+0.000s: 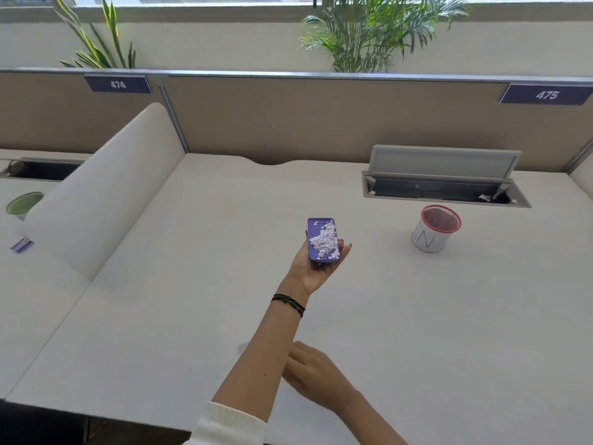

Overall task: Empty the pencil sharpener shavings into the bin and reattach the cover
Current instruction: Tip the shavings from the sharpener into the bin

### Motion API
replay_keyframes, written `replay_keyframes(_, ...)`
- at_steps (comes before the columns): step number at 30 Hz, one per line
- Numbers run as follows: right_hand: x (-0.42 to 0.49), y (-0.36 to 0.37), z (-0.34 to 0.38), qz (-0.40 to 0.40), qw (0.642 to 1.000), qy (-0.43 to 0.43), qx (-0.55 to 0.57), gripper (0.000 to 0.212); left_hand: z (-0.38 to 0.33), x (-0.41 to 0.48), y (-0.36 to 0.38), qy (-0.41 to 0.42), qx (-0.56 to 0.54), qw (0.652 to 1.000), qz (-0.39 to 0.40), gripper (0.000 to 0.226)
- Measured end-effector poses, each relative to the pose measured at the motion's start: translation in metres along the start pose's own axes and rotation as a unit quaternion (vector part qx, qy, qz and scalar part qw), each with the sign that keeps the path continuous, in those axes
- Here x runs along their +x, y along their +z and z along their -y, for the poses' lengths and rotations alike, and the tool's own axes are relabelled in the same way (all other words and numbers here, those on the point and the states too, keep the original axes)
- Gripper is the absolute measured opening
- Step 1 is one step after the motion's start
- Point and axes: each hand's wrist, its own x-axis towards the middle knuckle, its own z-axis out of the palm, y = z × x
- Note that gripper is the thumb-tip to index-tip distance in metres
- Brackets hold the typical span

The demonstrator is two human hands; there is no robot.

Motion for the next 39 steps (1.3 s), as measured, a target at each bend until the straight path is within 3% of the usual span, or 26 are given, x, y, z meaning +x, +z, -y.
replay_keyframes(4,0.014,-0.067,-0.019,-0.205,0.963,0.171,0.025,0.032,0.012,0.009,0.017,-0.014,0.01,0.999,0.036,0.043)
replay_keyframes(7,0.028,-0.111,-0.027,-0.352,0.906,0.23,0.053,0.032,0.026,0.016,0.032,-0.028,0.025,0.998,0.055,0.043)
replay_keyframes(10,0.041,-0.14,-0.035,-0.435,0.858,0.266,0.062,0.027,0.039,0.022,0.041,-0.04,0.049,0.997,0.053,0.045)
replay_keyframes(17,0.056,-0.166,-0.063,-0.442,0.82,0.358,0.066,0.063,0.076,0.036,0.066,-0.028,0.133,0.99,0.046,0.049)
replay_keyframes(25,0.051,-0.177,-0.086,-0.462,0.789,0.402,0.05,0.069,0.098,0.053,0.074,-0.05,0.162,0.983,0.065,0.047)
replay_keyframes(31,0.047,-0.179,-0.103,-0.49,0.762,0.421,0.045,0.072,0.106,0.06,0.078,-0.064,0.164,0.984,0.037,0.036)
replay_keyframes(39,0.032,-0.185,-0.132,-0.48,0.762,0.435,0.02,0.067,0.106,0.078,0.085,-0.076,0.222,0.969,0.078,0.026)
